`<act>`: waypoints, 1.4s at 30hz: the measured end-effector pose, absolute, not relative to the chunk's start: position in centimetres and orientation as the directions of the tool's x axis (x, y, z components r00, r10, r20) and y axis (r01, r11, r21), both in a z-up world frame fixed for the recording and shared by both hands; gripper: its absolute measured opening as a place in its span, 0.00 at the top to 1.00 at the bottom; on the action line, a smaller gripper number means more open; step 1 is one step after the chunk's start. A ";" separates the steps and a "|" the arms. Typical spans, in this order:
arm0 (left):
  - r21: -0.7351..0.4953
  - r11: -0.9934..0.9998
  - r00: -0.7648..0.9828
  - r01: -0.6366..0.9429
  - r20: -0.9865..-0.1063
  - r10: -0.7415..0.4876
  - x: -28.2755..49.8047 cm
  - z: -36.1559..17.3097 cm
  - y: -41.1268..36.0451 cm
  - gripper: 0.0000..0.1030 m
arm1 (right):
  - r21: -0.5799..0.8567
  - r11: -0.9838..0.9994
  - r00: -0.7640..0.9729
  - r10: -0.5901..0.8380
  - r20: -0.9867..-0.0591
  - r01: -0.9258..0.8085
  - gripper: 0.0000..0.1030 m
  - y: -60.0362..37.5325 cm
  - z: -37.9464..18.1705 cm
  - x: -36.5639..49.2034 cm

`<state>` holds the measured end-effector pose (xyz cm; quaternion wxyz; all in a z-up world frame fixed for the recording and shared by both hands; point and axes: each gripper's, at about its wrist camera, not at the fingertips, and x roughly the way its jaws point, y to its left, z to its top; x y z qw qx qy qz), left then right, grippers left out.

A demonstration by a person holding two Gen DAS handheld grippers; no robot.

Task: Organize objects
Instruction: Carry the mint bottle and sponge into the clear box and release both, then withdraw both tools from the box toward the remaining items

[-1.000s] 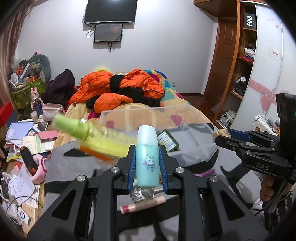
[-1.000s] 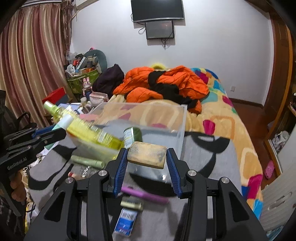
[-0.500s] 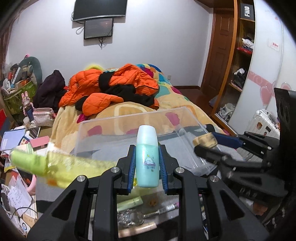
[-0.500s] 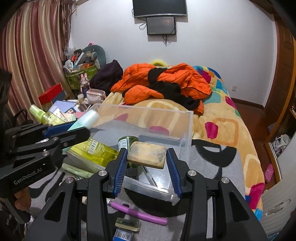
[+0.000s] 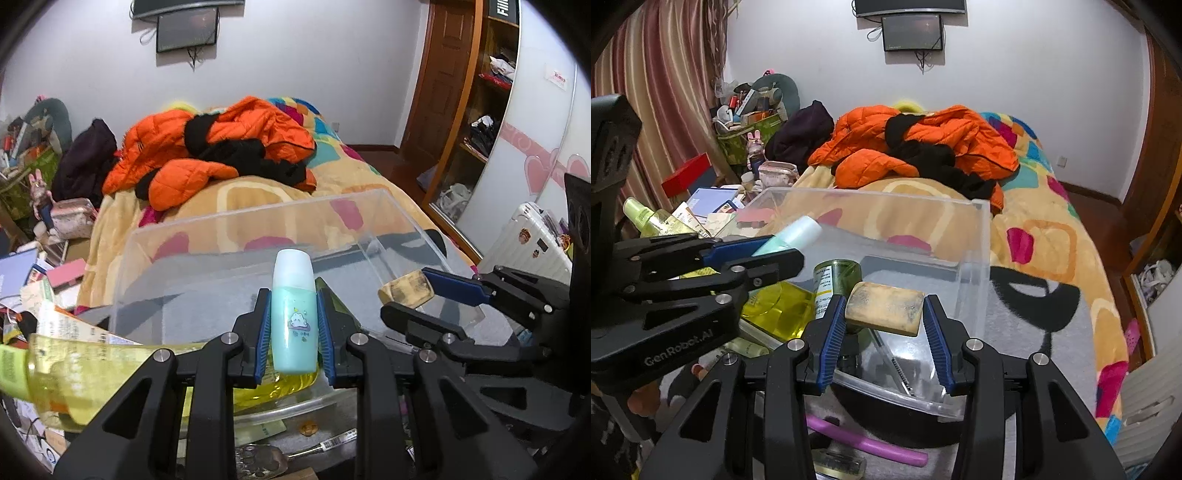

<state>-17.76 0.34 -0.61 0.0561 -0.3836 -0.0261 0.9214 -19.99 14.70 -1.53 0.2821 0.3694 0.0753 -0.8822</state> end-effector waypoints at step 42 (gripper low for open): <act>-0.032 -0.995 -0.810 -0.097 -0.578 0.098 -8.4 4.3 0.4 0.26 | 0.021 -0.835 -0.627 -0.429 -0.650 0.550 0.35 18.6 1.5 -12.5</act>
